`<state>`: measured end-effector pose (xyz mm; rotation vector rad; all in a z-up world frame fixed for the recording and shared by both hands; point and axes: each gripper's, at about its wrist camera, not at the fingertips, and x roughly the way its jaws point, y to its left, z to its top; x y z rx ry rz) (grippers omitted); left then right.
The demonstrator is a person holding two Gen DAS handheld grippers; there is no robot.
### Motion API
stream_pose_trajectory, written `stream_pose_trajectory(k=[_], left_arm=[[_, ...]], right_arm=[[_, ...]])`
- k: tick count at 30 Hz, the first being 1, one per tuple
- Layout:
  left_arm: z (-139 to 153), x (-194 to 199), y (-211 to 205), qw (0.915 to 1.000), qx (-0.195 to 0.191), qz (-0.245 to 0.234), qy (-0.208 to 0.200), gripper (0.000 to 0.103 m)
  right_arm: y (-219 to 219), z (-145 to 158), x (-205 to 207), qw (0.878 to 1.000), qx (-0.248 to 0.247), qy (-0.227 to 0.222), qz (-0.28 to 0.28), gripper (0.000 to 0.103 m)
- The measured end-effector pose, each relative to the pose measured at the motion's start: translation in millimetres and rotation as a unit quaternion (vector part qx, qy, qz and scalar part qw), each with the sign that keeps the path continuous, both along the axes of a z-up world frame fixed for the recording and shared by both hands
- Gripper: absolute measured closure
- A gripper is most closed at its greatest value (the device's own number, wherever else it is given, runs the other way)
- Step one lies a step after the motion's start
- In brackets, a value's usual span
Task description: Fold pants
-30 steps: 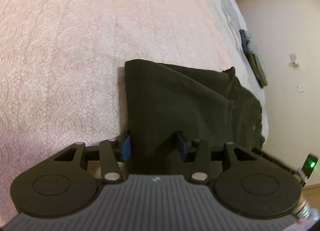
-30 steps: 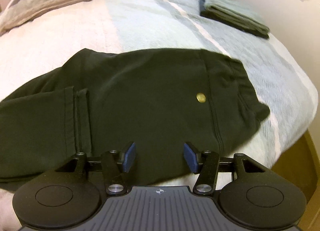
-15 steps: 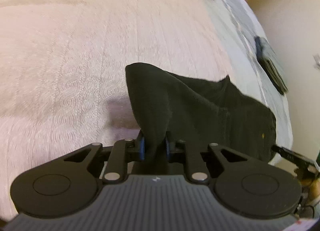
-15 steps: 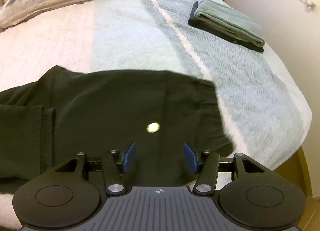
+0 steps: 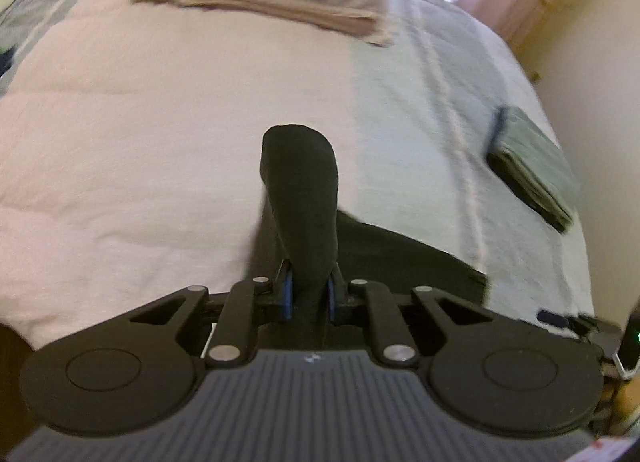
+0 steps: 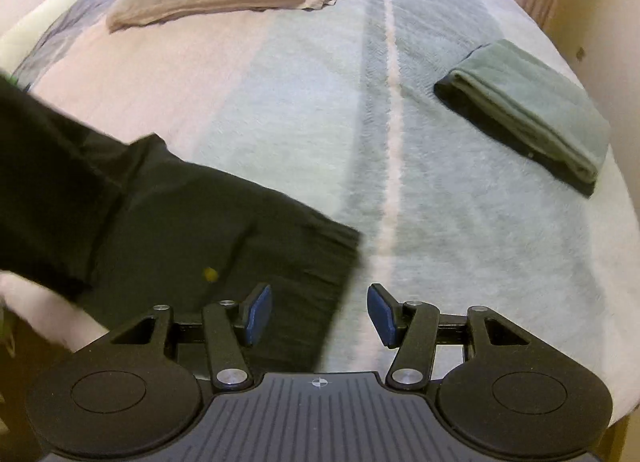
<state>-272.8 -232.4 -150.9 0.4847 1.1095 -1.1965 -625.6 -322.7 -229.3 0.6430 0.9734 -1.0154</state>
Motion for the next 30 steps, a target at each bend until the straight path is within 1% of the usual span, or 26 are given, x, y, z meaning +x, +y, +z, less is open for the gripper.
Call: stream_pose_trajectory(k=[1, 3, 4, 7, 8, 9, 11, 13, 14, 16, 18, 21, 24, 26, 27, 29, 30], left_arm=[[1, -16, -4, 1.0000, -0.001, -0.004, 0.003, 0.090], [-7, -57, -18, 0.9997, -0.001, -0.023, 0.013, 0.086], [-10, -74, -28, 0.9990, -0.001, -0.034, 0.028, 0.082], [-19, -117, -48, 0.9945, -0.010, -0.075, 0.071, 0.078], [-18, -127, -50, 0.9938, -0.015, -0.086, 0.068, 0.076], [-16, -137, -51, 0.9943, -0.017, -0.094, 0.048, 0.076], [-15, -142, -46, 0.9937, -0.027, -0.106, 0.026, 0.076], [-20, -135, -37, 0.9944, -0.024, -0.101, 0.021, 0.076], [-20, -130, -27, 0.9951, -0.019, -0.095, 0.019, 0.076], [-39, -109, -18, 0.9973, 0.009, -0.072, 0.007, 0.076], [-57, -84, -8, 0.9978, 0.046, -0.048, -0.007, 0.077], [-83, -48, 4, 0.9964, 0.078, -0.022, -0.025, 0.077], [-113, -10, 8, 0.9927, 0.113, -0.002, -0.040, 0.077], [-129, 9, 7, 0.9918, 0.122, 0.000, -0.038, 0.077], [-137, 17, 4, 0.9912, 0.127, -0.001, -0.034, 0.077], [-148, 27, -2, 0.9910, 0.129, -0.014, -0.030, 0.077], [-152, 31, -5, 0.9912, 0.127, -0.023, -0.030, 0.077]], right_arm=[[-1, 2, -13, 1.000, -0.001, 0.005, 0.002, 0.052], [0, 1, -31, 1.000, -0.001, 0.011, 0.001, 0.052], [-1, 0, -42, 1.000, -0.001, 0.017, 0.001, 0.052], [3, 1, -65, 0.999, 0.001, 0.032, -0.008, 0.052], [4, 1, -72, 0.999, 0.003, 0.031, -0.013, 0.052], [1, 1, -79, 0.999, 0.005, 0.028, -0.017, 0.052], [5, -2, -89, 0.999, 0.013, 0.020, -0.024, 0.052], [6, -7, -95, 0.999, 0.024, 0.004, -0.031, 0.052], [8, -9, -97, 0.999, 0.033, -0.011, -0.036, 0.052], [11, -14, -100, 0.996, 0.045, -0.053, -0.051, 0.052], [13, -16, -102, 0.990, 0.059, -0.109, -0.069, 0.053], [9, -24, -101, 0.974, 0.078, -0.188, -0.099, 0.053], [2, -40, -89, 0.952, 0.093, -0.259, -0.131, 0.053], [-5, -52, -77, 0.942, 0.094, -0.287, -0.146, 0.053], [-9, -58, -69, 0.939, 0.098, -0.293, -0.154, 0.053], [-17, -78, -52, 0.933, 0.110, -0.296, -0.175, 0.053], [-19, -87, -44, 0.932, 0.114, -0.292, -0.181, 0.053]])
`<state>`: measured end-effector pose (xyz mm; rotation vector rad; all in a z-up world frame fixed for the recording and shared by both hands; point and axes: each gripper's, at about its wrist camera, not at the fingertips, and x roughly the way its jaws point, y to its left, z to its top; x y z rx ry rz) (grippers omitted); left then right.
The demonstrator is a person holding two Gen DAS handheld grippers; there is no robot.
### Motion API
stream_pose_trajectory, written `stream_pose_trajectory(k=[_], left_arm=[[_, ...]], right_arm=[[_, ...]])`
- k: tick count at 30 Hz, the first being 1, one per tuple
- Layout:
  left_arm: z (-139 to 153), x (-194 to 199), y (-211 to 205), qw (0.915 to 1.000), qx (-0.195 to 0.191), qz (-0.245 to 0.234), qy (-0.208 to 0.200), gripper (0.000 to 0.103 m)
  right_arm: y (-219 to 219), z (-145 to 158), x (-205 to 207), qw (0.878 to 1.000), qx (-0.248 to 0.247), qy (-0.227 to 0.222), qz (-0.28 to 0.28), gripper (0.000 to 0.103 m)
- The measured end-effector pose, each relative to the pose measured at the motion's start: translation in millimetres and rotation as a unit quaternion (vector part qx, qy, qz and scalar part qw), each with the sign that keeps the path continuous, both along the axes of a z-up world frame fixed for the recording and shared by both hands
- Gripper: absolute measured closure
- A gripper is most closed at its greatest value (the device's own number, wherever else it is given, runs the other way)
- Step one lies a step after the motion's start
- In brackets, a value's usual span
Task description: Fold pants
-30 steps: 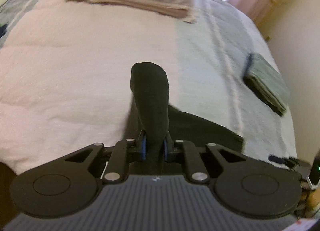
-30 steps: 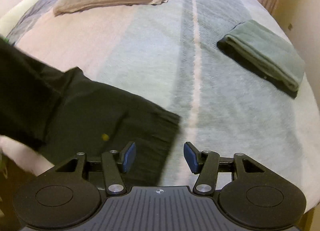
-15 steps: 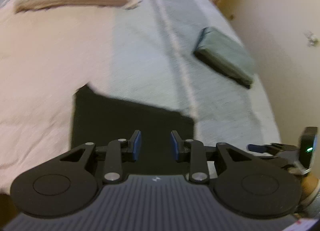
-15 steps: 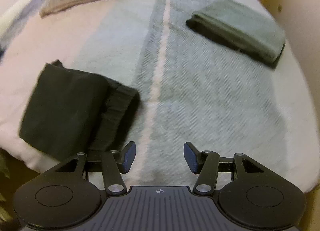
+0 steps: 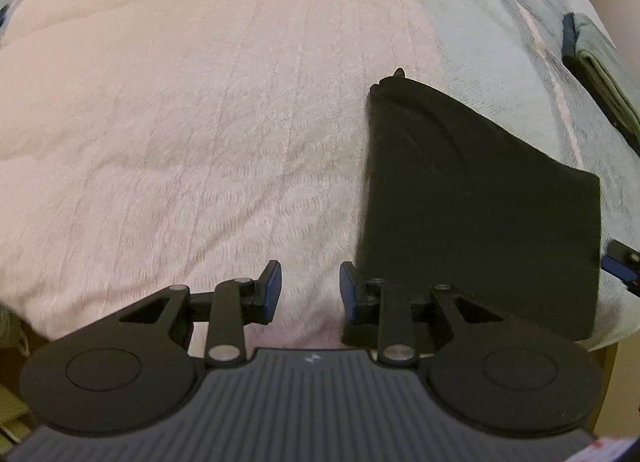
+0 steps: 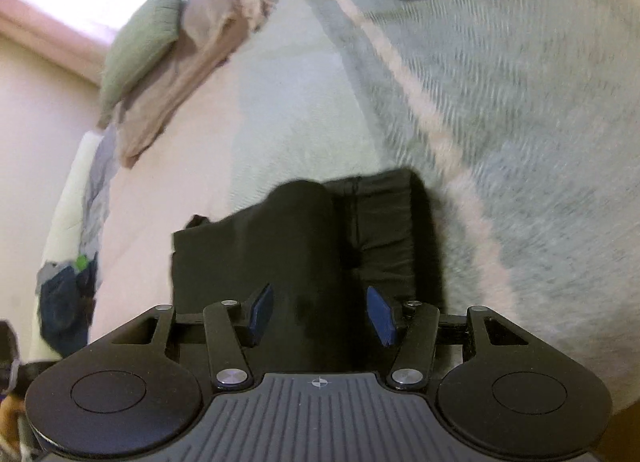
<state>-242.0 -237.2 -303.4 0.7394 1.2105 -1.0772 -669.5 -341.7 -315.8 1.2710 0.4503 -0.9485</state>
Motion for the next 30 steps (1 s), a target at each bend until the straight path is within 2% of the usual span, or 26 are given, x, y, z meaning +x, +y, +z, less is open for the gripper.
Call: stream_pose_trajectory(k=[1, 2, 3, 4, 5, 6, 7, 8, 9, 12, 13, 15, 17, 20, 21, 22, 24, 26, 27, 28, 30], left_arm=[[-4, 2, -3, 1.0000, -0.002, -0.007, 0.002, 0.077], [-7, 5, -6, 0.9999, -0.003, -0.014, 0.006, 0.077], [-10, 5, -10, 0.9997, -0.004, -0.021, 0.010, 0.077], [-13, 6, -13, 0.9996, -0.005, -0.026, 0.012, 0.077], [-16, 8, -15, 0.9993, -0.007, -0.032, 0.014, 0.077], [-14, 7, -15, 0.9991, -0.013, -0.038, 0.017, 0.077], [-15, 8, -17, 0.9987, -0.019, -0.043, 0.020, 0.077], [-14, 8, -18, 0.9983, -0.026, -0.048, 0.022, 0.077], [-17, 7, -19, 0.9977, -0.032, -0.054, 0.025, 0.077], [-25, 1, -28, 0.9970, -0.038, -0.061, 0.027, 0.077], [-27, 0, -31, 0.9970, -0.037, -0.061, 0.029, 0.077], [-29, -3, -33, 0.9960, -0.048, -0.064, 0.038, 0.077], [-33, -7, -34, 0.9951, -0.056, -0.069, 0.042, 0.077], [-41, -11, -38, 0.9952, -0.049, -0.071, 0.046, 0.077], [-43, -12, -40, 0.9954, -0.045, -0.072, 0.045, 0.077], [-42, -12, -41, 0.9953, -0.047, -0.073, 0.042, 0.077], [-41, -12, -44, 0.9950, -0.053, -0.075, 0.038, 0.077], [-37, -10, -48, 0.9950, -0.056, -0.074, 0.035, 0.077], [-35, -9, -49, 0.9949, -0.060, -0.074, 0.034, 0.077], [-32, -9, -51, 0.9946, -0.066, -0.073, 0.031, 0.079], [-28, -11, -57, 0.9934, -0.079, -0.079, 0.025, 0.081]], right_arm=[[-3, -7, 7, 1.000, 0.003, 0.001, 0.002, 0.054], [-5, -11, 16, 1.000, -0.001, -0.001, 0.011, 0.070], [-6, -11, 23, 1.000, -0.010, 0.003, 0.024, 0.083], [-6, -8, 31, 0.999, -0.025, 0.017, 0.039, 0.090], [-6, -3, 34, 0.997, -0.044, 0.007, 0.056, 0.095], [-5, 5, 31, 0.996, -0.064, -0.025, 0.062, 0.096], [-5, 11, 20, 0.992, -0.082, -0.082, 0.054, 0.096], [-5, 11, 7, 0.988, -0.094, -0.114, 0.040, 0.096], [-6, 4, -3, 0.990, -0.091, -0.109, 0.023, 0.096], [-14, -47, -35, 0.998, -0.023, -0.058, -0.027, 0.096], [-14, -51, -40, 0.996, -0.016, -0.077, -0.043, 0.096], [-13, -33, -36, 0.993, -0.052, -0.096, -0.037, 0.096], [-10, -21, -32, 0.993, -0.075, -0.089, -0.021, 0.096], [-6, -45, -34, 0.998, -0.043, -0.017, -0.030, 0.091], [-6, -46, -34, 0.998, -0.038, -0.015, -0.040, 0.089], [-7, -41, -30, 0.998, -0.036, -0.004, -0.042, 0.087], [-8, -21, -8, 0.997, -0.046, 0.065, -0.022, 0.076], [-7, 9, 20, 0.979, -0.076, 0.189, 0.010, 0.071], [-6, 24, 34, 0.961, -0.102, 0.255, 0.021, 0.071], [-2, 35, 45, 0.945, -0.136, 0.296, 0.027, 0.071], [8, 50, 63, 0.928, -0.196, 0.312, 0.047, 0.071]])
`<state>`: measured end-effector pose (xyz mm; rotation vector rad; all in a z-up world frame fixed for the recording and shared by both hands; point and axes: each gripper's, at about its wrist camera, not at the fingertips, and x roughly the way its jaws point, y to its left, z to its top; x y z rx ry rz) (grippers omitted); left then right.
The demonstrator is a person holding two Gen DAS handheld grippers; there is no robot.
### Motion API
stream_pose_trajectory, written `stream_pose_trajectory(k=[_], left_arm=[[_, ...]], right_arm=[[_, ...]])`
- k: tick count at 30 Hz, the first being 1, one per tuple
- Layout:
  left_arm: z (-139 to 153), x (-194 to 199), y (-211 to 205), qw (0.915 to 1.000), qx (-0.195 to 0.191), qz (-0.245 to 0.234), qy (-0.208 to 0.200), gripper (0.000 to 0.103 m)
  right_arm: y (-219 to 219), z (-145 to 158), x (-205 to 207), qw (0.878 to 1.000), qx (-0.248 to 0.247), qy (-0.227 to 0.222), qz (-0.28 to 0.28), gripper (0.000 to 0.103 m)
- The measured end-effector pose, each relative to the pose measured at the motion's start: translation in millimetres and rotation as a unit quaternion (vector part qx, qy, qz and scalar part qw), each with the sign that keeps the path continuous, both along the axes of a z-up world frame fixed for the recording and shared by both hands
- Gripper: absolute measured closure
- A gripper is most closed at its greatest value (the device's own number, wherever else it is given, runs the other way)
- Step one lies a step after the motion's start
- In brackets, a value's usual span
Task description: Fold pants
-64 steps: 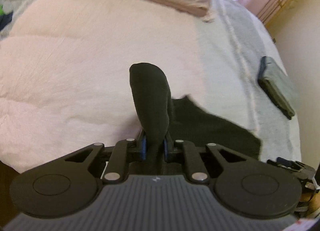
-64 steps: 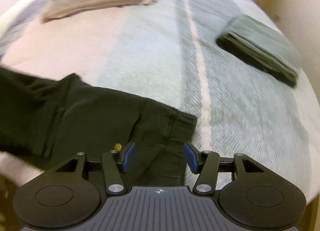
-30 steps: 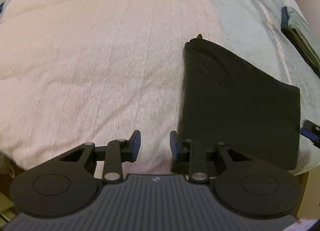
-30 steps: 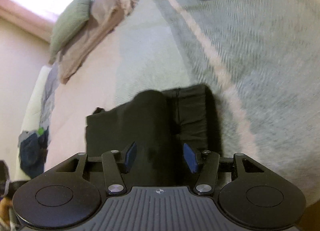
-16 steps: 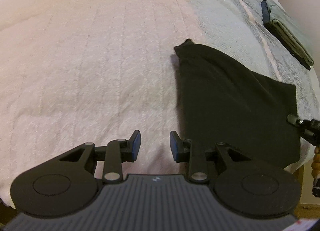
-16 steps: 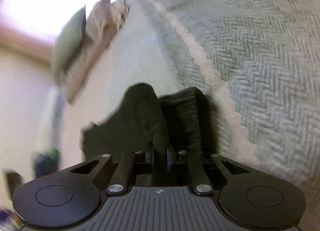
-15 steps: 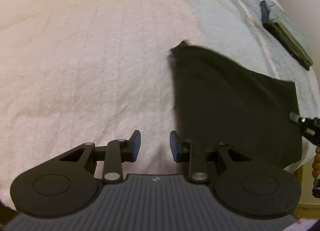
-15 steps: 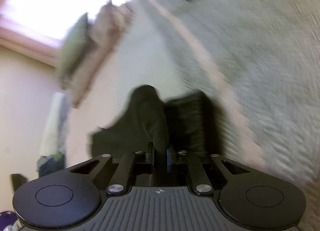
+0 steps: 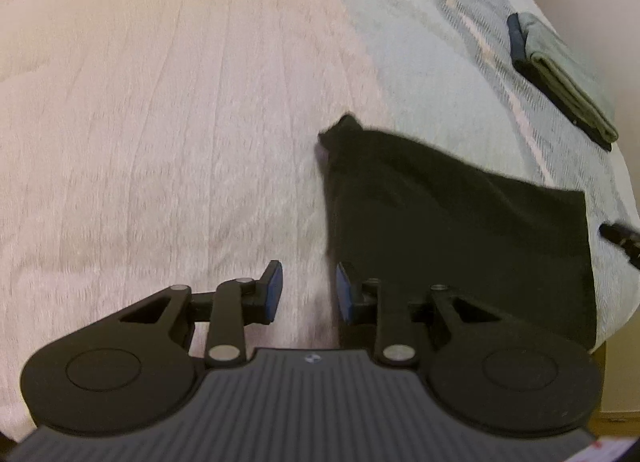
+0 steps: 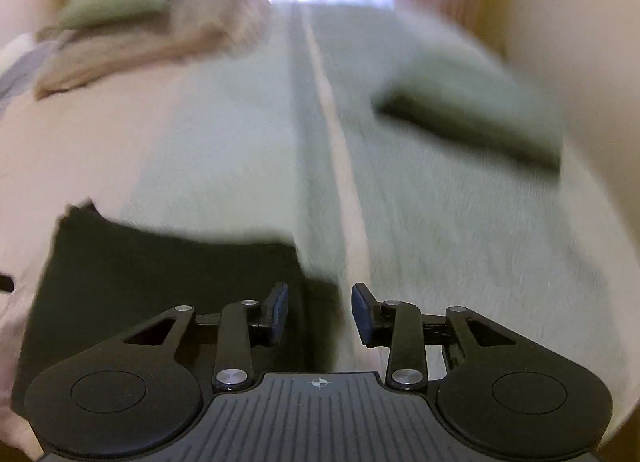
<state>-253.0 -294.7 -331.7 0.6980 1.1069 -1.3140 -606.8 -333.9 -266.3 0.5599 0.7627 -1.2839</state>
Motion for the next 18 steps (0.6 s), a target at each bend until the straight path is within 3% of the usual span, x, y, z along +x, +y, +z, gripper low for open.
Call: stream_pose_trajectory(k=[4, 8, 13, 15, 18], left_arm=[[3, -13, -20, 0.9993, -0.031, -0.023, -0.002, 0.084], [-1, -28, -43, 0.9962, -0.070, -0.053, -0.001, 0.085], [-49, -44, -79, 0.9949, -0.056, -0.078, -0.034, 0.084], [-62, -45, -82, 0.9949, -0.055, -0.079, -0.032, 0.083], [-59, -45, -79, 0.9950, -0.057, -0.074, -0.034, 0.083]], right_arm=[[-4, -10, 29, 0.997, -0.011, 0.014, 0.070, 0.071], [-11, -42, 29, 0.997, -0.019, 0.051, 0.059, 0.082], [-28, -87, 34, 0.995, 0.000, 0.082, 0.064, 0.082], [-37, -97, 28, 0.997, 0.015, 0.058, 0.050, 0.082], [-55, -91, 11, 0.998, 0.051, 0.008, 0.025, 0.082]])
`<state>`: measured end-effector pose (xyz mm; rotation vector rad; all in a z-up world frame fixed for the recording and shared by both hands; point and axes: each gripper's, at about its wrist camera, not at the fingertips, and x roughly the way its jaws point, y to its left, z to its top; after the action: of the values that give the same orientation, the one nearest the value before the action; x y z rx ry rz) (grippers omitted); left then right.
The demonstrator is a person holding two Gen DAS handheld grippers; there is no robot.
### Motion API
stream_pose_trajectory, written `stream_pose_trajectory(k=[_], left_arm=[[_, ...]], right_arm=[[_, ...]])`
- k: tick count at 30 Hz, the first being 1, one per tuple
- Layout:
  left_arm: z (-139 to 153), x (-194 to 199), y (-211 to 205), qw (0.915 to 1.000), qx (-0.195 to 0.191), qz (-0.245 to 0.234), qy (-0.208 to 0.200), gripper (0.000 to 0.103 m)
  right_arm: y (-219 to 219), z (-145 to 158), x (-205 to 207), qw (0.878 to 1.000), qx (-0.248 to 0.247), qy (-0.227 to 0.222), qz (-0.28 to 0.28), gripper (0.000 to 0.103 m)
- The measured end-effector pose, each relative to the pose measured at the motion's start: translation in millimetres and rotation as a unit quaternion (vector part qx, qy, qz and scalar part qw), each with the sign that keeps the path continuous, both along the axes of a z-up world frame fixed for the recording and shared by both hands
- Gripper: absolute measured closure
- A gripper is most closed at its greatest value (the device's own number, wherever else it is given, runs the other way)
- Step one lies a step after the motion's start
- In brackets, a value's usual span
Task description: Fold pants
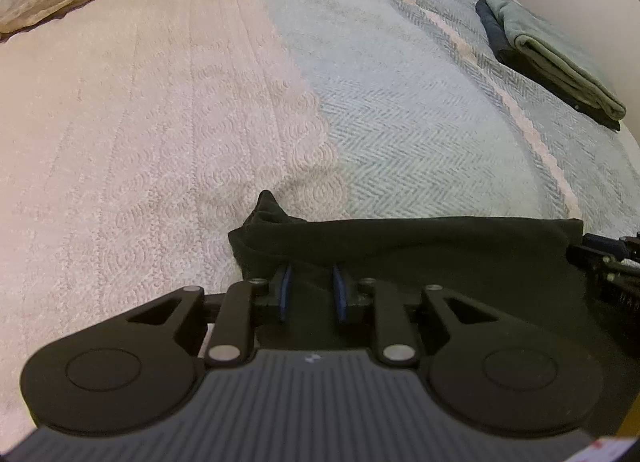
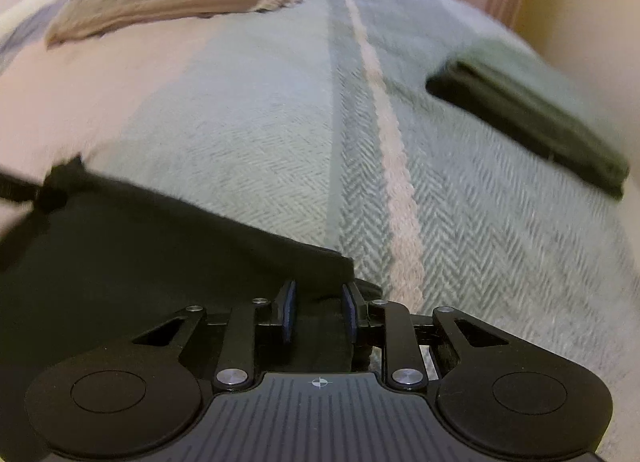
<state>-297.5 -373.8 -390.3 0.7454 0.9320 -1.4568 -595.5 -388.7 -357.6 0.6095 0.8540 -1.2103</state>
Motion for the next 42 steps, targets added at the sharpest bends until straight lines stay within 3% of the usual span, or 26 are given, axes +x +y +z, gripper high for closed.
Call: stream_pose_trajectory(k=[3, 6, 9, 12, 17, 20, 24, 26, 33, 38, 42], left_arm=[[17, 9, 11, 0.9998, 0.005, 0.012, 0.015, 0.085], [37, 14, 35, 0.9992, 0.015, 0.016, 0.032, 0.087], [49, 16, 67, 0.9983, 0.030, 0.012, 0.049, 0.087], [49, 3, 100, 0.9970, 0.053, 0.003, 0.057, 0.087], [26, -28, 120, 0.9963, 0.085, 0.010, 0.008, 0.084], [38, -32, 117, 0.9938, 0.103, 0.037, -0.018, 0.084], [66, -39, 124, 0.9884, 0.122, 0.068, -0.060, 0.081], [81, -44, 129, 0.9866, 0.126, 0.080, -0.066, 0.073], [125, -70, 153, 0.9836, 0.123, 0.108, -0.076, 0.069], [140, -84, 167, 0.9839, 0.117, 0.115, -0.071, 0.060], [143, -82, 177, 0.9857, 0.109, 0.114, -0.060, 0.060]], right_arm=[[0, 25, -16, 0.998, 0.023, -0.048, -0.026, 0.082], [22, 56, -25, 0.998, 0.014, -0.063, -0.027, 0.082], [59, 75, -26, 0.998, 0.016, -0.058, -0.005, 0.082], [90, 72, -19, 0.998, 0.040, -0.033, 0.020, 0.082], [98, 42, -12, 0.997, 0.065, 0.009, 0.046, 0.078], [87, 50, -16, 0.996, 0.082, 0.008, 0.039, 0.062], [90, 73, -28, 0.993, 0.108, -0.020, 0.037, 0.049], [93, 83, -34, 0.990, 0.125, -0.046, 0.049, 0.045], [109, 110, -46, 0.984, 0.141, -0.070, 0.081, 0.043], [118, 120, -56, 0.981, 0.149, -0.084, 0.091, 0.042], [120, 121, -67, 0.978, 0.162, -0.100, 0.081, 0.036]])
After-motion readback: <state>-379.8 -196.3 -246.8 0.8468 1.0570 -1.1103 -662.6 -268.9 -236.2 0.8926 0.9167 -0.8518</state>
